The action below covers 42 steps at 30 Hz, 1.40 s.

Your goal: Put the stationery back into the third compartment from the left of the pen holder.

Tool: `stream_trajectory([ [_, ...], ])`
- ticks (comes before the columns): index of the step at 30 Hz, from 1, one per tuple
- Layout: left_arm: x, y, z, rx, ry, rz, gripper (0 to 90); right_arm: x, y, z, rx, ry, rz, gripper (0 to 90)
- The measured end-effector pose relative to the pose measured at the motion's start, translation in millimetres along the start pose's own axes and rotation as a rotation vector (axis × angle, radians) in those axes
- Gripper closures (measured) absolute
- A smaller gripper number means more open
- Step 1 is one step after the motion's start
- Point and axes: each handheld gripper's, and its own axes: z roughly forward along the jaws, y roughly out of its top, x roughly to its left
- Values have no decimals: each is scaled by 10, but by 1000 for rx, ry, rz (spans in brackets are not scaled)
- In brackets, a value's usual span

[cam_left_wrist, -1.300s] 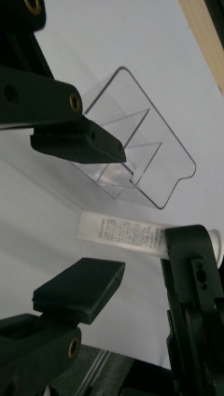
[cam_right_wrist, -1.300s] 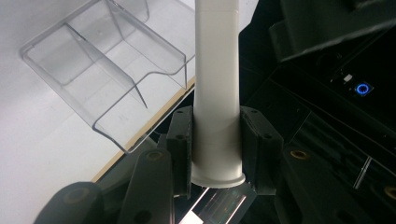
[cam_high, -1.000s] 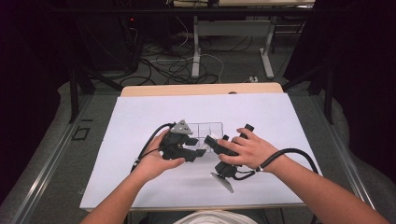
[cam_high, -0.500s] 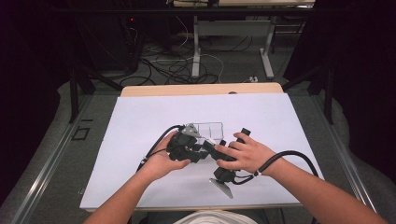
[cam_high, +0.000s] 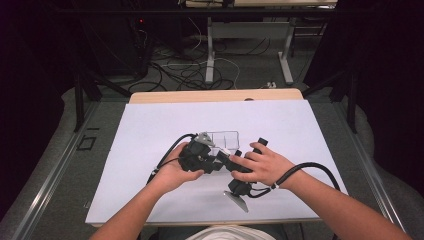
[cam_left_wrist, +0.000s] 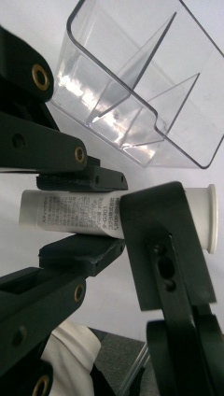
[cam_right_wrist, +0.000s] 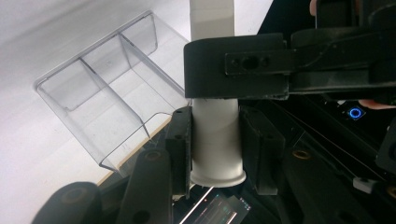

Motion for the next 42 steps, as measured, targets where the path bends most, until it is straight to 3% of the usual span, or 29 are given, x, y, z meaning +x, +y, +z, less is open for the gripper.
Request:
stream_trajectory([
  [6,99,-19,-30,-29,41,-47,702,-11,-65,-15,55,13,61,524],
  [8,134,-29,-36,-61,50,-58,702,-3,-107,-22,52,6,127,515],
  [12,195,-36,-54,-105,59,-100,702,15,-164,-53,104,39,177,491],
  [15,240,-29,-71,-146,77,-102,702,61,-225,-27,88,36,235,466],
  [17,253,-22,-75,-180,81,-120,702,85,-253,-37,116,48,284,436],
  [25,350,8,-97,-292,104,-136,702,216,-370,-39,159,129,548,361],
  [28,362,18,-91,-321,109,-141,702,262,-422,-23,175,149,673,315],
  [29,365,22,-87,-327,110,-141,702,296,-437,2,153,106,727,305],
  [38,364,73,-32,-407,128,-168,702,487,-637,35,204,159,1132,151],
  [42,364,98,2,-438,143,-174,702,593,-732,36,223,168,1292,142],
])
